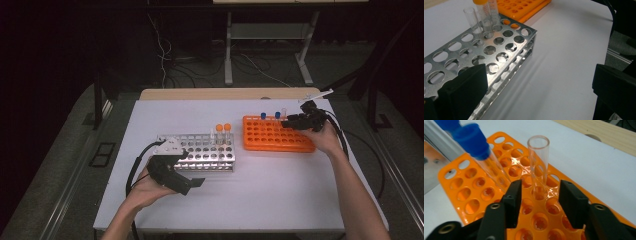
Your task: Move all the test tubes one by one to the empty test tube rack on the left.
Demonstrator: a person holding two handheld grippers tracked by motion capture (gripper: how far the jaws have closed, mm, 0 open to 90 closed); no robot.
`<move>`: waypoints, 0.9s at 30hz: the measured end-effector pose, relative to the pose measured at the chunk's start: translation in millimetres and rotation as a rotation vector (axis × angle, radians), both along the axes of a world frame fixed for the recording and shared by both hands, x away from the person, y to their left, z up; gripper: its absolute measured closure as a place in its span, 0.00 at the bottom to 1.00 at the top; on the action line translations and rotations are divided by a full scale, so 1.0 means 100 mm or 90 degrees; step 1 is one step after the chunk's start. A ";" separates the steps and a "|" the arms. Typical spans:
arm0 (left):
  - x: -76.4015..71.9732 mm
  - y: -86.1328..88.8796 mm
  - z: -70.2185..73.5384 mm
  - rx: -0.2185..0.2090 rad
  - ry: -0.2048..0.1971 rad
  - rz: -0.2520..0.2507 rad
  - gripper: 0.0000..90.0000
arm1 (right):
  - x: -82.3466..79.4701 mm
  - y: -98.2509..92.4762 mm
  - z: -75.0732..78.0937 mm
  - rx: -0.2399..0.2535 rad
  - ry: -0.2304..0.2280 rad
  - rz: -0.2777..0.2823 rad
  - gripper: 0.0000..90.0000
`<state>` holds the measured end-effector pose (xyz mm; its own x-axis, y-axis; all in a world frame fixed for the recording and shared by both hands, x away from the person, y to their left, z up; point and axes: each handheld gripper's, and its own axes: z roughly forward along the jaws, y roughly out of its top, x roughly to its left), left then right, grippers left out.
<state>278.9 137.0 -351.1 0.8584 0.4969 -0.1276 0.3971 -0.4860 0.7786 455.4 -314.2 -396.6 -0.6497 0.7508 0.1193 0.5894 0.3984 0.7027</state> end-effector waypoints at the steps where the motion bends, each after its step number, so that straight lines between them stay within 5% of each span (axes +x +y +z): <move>1: 0.00 0.00 -0.01 0.000 0.002 0.000 0.00 | 0.01 0.01 -0.02 -0.001 -0.001 -0.002 0.62; 11: -0.01 0.04 -0.04 0.006 0.007 0.001 0.00 | 0.06 0.11 -0.10 -0.008 -0.019 -0.001 0.82; 16: -0.01 0.05 -0.02 0.005 0.004 0.002 0.00 | 0.05 0.12 -0.07 -0.018 -0.026 -0.004 0.83; 27: 0.03 0.02 0.06 0.008 -0.001 -0.002 0.00 | -0.07 0.08 0.23 -0.018 -0.062 -0.012 0.84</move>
<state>281.7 138.5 -345.3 0.8600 0.4961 -0.1198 0.3940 -0.4963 0.7736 448.7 -306.6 -373.9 -0.6431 0.7650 0.0346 0.5258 0.4083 0.7462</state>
